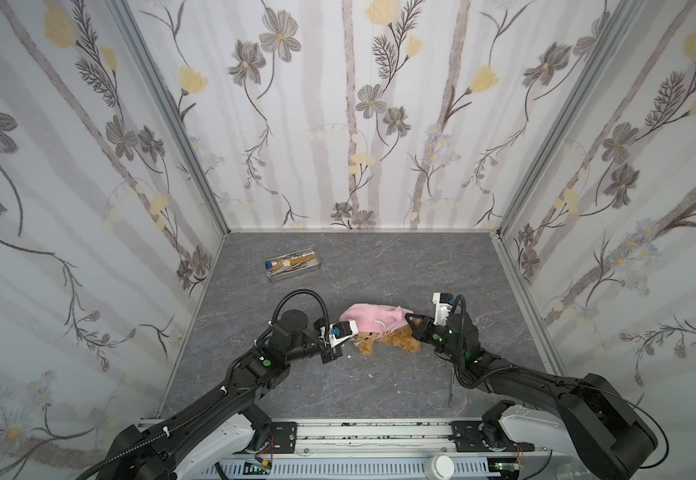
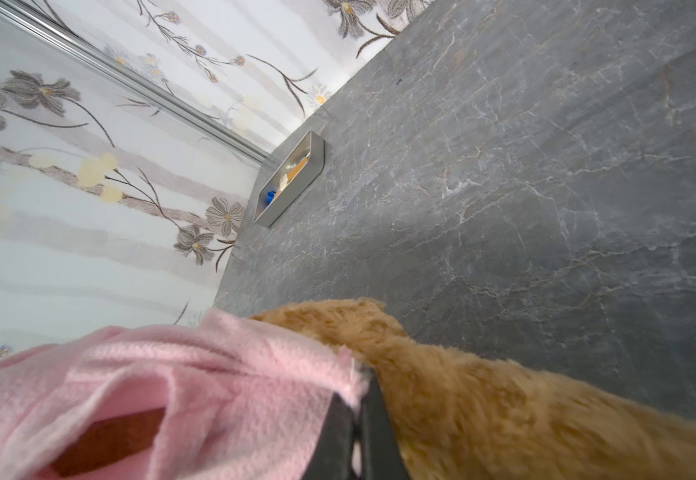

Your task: Dress the teddy bear

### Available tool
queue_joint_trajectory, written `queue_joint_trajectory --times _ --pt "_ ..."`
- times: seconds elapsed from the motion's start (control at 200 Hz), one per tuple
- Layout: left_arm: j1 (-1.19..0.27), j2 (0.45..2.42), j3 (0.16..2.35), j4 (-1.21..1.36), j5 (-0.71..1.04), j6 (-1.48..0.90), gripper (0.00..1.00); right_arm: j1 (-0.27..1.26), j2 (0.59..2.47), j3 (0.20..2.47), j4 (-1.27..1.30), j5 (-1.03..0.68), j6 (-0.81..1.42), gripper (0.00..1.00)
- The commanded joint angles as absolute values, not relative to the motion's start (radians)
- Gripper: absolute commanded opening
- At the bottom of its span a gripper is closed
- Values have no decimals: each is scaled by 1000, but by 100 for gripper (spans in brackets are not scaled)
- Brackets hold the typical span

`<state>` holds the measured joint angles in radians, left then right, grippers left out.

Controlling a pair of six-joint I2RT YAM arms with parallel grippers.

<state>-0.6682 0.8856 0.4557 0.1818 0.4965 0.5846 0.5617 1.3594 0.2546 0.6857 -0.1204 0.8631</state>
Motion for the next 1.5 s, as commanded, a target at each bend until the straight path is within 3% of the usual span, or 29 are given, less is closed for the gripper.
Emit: queue_joint_trajectory --times 0.0,0.195,0.305,0.39,0.45,0.615,0.849,1.094,1.494 --pt "-668 864 445 206 474 617 0 546 1378 219 689 98 870 0" --pt "-667 853 439 209 489 627 0 521 1374 206 767 -13 757 1" --pt "-676 867 454 199 498 650 0 524 1300 267 685 -153 595 33" --pt "-675 877 474 185 484 680 0 535 1177 317 528 -148 459 48" --pt "-676 883 485 178 480 701 0 559 1091 354 433 -123 364 65" --pt "-675 906 512 167 493 727 0 741 976 463 329 -57 93 79" --pt "-678 907 520 167 515 709 0 948 1151 606 278 -49 -195 93" --pt "-689 909 531 167 526 716 0 958 1264 647 323 63 -204 92" --pt "-749 938 550 113 465 835 0 887 1298 709 305 48 -47 69"
